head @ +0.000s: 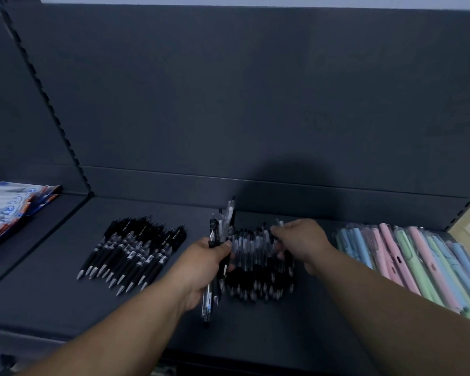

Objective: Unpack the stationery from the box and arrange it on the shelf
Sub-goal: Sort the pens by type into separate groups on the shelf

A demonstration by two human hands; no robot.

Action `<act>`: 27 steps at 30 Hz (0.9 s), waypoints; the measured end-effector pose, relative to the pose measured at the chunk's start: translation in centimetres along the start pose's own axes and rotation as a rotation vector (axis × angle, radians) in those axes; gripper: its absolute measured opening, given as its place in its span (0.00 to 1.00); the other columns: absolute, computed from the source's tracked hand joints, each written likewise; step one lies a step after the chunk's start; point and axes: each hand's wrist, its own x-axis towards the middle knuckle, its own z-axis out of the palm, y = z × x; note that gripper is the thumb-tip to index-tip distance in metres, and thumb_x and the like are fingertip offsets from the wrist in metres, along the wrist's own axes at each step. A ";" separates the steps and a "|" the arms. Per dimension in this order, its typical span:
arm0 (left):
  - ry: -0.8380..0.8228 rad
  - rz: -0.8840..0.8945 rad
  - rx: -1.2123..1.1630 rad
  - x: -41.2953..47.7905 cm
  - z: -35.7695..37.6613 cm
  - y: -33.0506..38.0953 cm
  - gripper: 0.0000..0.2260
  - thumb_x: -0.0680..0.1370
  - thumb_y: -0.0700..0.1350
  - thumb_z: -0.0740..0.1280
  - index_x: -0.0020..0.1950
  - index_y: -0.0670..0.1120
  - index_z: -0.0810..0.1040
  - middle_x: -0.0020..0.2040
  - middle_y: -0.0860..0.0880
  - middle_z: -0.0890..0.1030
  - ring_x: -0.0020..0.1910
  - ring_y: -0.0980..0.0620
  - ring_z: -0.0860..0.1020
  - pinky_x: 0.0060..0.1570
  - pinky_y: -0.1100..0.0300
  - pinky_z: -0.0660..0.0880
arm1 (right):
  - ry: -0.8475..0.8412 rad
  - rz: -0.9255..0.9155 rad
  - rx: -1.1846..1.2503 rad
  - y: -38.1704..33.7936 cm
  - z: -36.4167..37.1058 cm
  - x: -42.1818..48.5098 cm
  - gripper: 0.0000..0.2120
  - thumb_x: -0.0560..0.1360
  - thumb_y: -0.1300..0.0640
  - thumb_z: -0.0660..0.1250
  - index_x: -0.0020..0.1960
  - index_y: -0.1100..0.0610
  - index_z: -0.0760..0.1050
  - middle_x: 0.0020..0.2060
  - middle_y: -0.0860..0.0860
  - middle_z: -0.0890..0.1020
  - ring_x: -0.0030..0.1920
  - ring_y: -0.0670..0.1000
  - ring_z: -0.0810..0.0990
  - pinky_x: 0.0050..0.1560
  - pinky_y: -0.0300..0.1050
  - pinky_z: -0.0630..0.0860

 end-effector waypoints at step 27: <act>-0.139 0.280 0.510 -3.1 0.8 1.1 0.03 0.78 0.46 0.67 0.45 0.50 0.76 0.31 0.55 0.77 0.25 0.63 0.72 0.27 0.70 0.67 | -0.244 -0.042 0.164 -2.5 1.1 -3.4 0.13 0.76 0.47 0.68 0.46 0.58 0.78 0.37 0.52 0.81 0.29 0.46 0.77 0.26 0.38 0.71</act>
